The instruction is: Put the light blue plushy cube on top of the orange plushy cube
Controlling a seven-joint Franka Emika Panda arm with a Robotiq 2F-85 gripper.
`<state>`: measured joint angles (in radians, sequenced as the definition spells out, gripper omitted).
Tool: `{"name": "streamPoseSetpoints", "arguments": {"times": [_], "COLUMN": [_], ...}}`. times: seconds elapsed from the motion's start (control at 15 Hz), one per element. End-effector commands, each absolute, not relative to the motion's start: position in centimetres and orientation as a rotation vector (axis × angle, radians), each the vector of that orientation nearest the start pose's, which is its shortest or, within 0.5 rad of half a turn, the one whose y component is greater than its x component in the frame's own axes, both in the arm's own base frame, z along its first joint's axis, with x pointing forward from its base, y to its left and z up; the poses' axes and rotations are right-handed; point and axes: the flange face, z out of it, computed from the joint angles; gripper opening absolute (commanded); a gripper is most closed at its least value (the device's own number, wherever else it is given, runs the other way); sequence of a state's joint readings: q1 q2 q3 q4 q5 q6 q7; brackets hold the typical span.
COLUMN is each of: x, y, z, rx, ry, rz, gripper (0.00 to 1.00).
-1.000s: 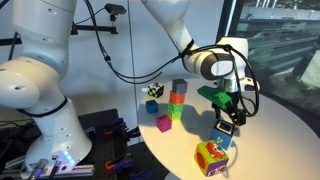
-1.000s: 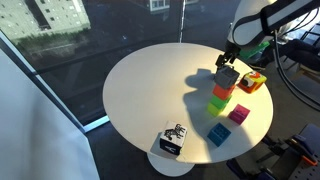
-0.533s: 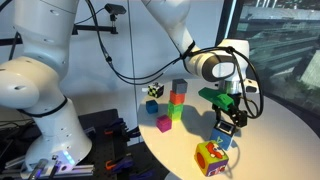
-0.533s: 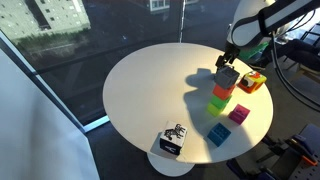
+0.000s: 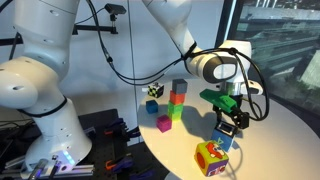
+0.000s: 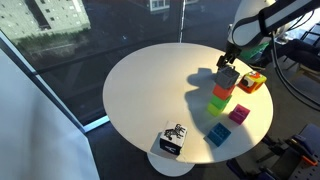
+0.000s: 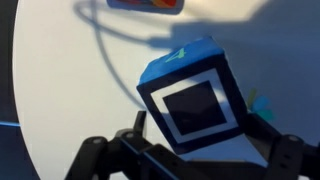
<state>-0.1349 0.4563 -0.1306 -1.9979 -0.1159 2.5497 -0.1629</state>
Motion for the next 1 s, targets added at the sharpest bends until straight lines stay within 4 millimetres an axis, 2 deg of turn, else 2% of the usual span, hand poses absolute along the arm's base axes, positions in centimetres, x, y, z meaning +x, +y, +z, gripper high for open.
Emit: {"name": "streamPoseSetpoints", "arguments": {"times": [0.0,0.47,0.6,0.73,0.93], "x": [60.43,60.57,60.59,60.67,60.68], "y": [-16.76,-17.18,-17.23,-17.2,-17.18], "z": [23.77,23.17,23.11,23.0,23.26], "rx": [-3.262,-3.247,-3.248,-3.248,-3.246], "ry": [-0.047,-0.047,-0.043,-0.039,-0.027], "rz": [-0.113,-0.112,-0.113,-0.112,-0.114], "gripper": [1.0,1.0,0.75,0.57,0.37]}}
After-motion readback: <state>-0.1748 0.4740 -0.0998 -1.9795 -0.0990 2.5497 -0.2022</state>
